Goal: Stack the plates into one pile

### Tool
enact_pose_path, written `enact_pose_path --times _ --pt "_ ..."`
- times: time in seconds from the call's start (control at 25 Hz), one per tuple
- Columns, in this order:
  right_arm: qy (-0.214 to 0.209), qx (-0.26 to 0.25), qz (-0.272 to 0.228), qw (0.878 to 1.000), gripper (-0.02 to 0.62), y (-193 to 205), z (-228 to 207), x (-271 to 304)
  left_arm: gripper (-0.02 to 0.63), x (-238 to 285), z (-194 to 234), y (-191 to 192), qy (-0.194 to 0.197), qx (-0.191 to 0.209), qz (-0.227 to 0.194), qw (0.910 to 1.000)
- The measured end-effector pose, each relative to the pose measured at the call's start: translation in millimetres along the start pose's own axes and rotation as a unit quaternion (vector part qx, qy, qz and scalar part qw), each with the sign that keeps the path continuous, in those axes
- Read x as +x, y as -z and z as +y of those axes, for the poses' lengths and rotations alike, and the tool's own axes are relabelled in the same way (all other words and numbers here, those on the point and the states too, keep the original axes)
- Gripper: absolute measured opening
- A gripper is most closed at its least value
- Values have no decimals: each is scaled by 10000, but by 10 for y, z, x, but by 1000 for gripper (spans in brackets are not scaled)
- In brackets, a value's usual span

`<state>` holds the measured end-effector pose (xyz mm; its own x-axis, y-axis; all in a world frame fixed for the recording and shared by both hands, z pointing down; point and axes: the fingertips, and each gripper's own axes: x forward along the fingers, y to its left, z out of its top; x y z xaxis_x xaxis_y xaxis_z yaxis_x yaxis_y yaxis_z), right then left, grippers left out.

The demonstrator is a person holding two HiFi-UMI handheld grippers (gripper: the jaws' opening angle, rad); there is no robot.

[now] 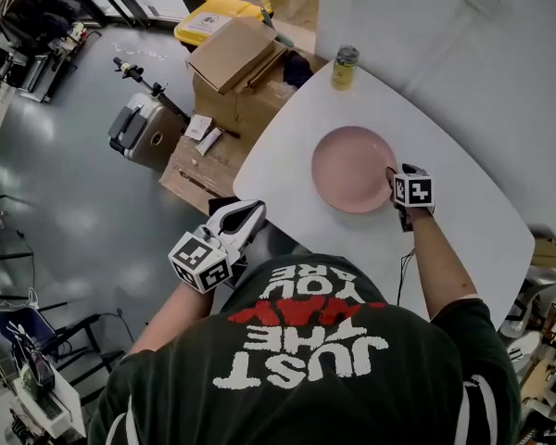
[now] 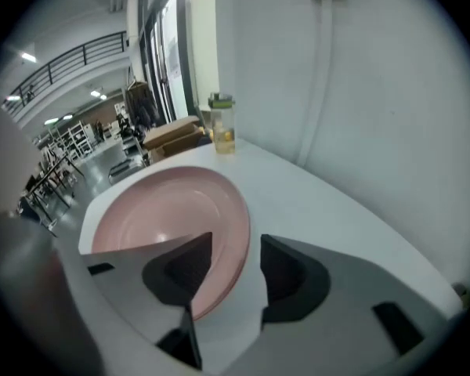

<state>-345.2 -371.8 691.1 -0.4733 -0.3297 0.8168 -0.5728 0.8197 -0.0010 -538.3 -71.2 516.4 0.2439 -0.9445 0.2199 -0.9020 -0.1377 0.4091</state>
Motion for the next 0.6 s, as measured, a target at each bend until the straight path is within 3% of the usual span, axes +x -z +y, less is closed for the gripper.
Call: enact_pose_path --times 0.16,0.32,0.44,0.6 --pt "-312 238 -888 9953 172 -225 75 -404 8 145 -20 21 211 71 69 9997" --pt "-737 279 -1521 9852 170 -247 213 -985 8 387 -312 8 533 131 124 9984" --pt "-1212 489 -2040 9702 106 -202 243 -1475 8 626 -669 -1 778 282 248 9963" --pt "-1948 1038 -2605 9399 28 111 203 -2072 8 854 -1240 78 1008 396 467 9930"
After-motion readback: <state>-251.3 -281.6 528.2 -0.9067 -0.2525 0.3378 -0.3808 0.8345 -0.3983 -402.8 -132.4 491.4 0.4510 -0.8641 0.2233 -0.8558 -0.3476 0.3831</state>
